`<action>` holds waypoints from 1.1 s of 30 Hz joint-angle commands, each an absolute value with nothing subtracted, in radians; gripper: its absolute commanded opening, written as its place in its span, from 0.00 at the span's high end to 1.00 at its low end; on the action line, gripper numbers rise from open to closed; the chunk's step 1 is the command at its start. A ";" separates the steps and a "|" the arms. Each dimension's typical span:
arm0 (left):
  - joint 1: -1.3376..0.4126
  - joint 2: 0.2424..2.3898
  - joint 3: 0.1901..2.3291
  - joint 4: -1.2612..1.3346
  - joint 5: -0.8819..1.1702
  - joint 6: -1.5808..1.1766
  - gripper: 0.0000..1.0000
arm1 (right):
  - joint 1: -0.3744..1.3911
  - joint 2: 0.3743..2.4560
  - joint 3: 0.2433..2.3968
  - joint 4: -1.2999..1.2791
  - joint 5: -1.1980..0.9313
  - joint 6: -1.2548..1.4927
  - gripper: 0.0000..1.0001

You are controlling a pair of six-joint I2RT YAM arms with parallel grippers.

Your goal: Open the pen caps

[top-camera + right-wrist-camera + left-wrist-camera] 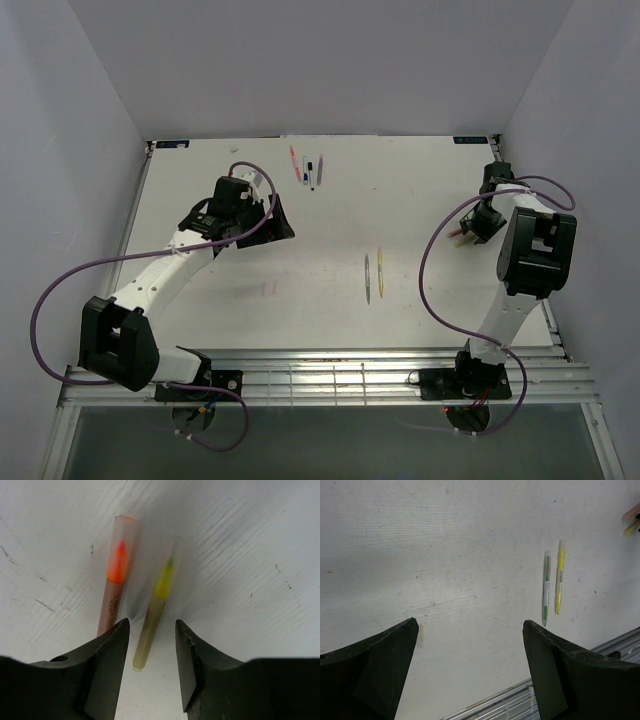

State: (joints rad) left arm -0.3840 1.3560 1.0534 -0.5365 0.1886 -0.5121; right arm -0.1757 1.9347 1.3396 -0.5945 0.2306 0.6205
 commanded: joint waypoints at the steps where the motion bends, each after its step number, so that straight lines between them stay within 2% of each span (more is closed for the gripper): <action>1: -0.376 1.342 1.043 -0.512 0.207 -0.500 0.05 | -0.178 1.947 1.381 -0.578 0.255 0.643 0.52; 8: -0.374 1.348 1.043 -0.508 0.212 -0.500 0.05 | -0.178 1.948 1.362 -0.604 0.281 0.669 0.57; 10: -0.373 1.347 1.042 -0.508 0.215 -0.500 0.05 | -0.179 1.944 1.351 -0.606 0.287 0.670 0.61; 20: -0.368 1.338 1.029 -0.503 0.233 -0.506 0.07 | -0.183 1.942 1.302 -0.630 0.315 0.658 0.70; 26: -0.368 1.319 1.017 -0.497 0.256 -0.526 0.08 | -0.186 1.944 1.284 -0.676 0.328 0.643 0.81; 28: -0.368 1.312 1.006 -0.492 0.267 -0.535 0.09 | -0.186 1.919 1.253 -0.687 0.339 0.640 0.86; 29: -0.368 1.301 1.000 -0.486 0.276 -0.540 0.11 | -0.186 1.890 1.241 -0.693 0.359 0.643 0.92; 33: -0.368 1.292 0.985 -0.489 0.313 -0.569 0.14 | -0.189 1.751 1.174 -0.715 0.405 0.657 0.92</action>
State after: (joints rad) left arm -0.3748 1.3350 0.9951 -0.5064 0.2592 -0.5438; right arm -0.1780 1.8557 1.2217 -0.6235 0.3305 0.6476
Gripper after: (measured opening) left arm 0.863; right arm 0.188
